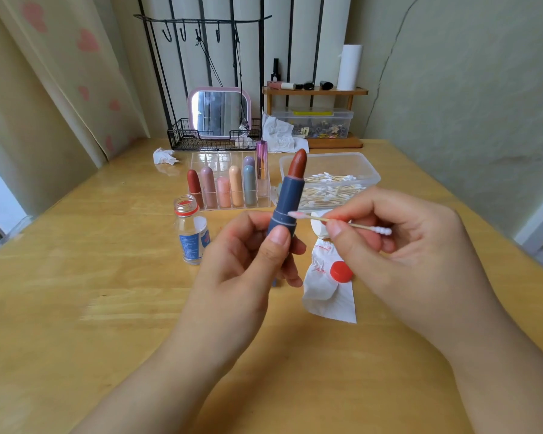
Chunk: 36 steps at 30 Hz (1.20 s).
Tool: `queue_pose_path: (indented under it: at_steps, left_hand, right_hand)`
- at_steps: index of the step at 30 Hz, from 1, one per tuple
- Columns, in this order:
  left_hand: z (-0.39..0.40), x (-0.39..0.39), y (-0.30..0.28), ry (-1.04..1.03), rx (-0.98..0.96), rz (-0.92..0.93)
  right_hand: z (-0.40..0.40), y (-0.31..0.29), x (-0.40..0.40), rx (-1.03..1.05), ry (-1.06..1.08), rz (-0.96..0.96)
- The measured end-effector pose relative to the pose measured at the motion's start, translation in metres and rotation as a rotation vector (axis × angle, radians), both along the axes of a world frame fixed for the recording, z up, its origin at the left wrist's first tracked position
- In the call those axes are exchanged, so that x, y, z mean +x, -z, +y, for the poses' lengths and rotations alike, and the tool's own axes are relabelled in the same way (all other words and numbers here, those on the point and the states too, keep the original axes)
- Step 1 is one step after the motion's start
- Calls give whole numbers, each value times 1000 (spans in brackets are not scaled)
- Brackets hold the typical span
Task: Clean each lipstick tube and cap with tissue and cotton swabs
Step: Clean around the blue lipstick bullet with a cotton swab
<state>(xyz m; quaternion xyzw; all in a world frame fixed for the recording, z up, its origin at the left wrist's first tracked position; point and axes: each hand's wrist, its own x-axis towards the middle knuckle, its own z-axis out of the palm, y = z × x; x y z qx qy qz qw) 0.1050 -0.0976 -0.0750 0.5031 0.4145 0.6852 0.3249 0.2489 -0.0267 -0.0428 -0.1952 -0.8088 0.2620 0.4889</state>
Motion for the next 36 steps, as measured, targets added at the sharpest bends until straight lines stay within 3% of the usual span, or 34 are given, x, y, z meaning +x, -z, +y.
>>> queue_pose_path:
  at_steps: [12, 21, 36]
  left_hand:
    - [2, 2, 0, 90, -16, -129]
    - [3, 8, -1, 312, -111, -329]
    - [2, 6, -3, 244, -85, -365]
  right_hand:
    - [5, -1, 4, -19, -21, 10]
    - [0, 1, -1, -49, -15, 1]
    - [2, -3, 2, -88, -24, 4]
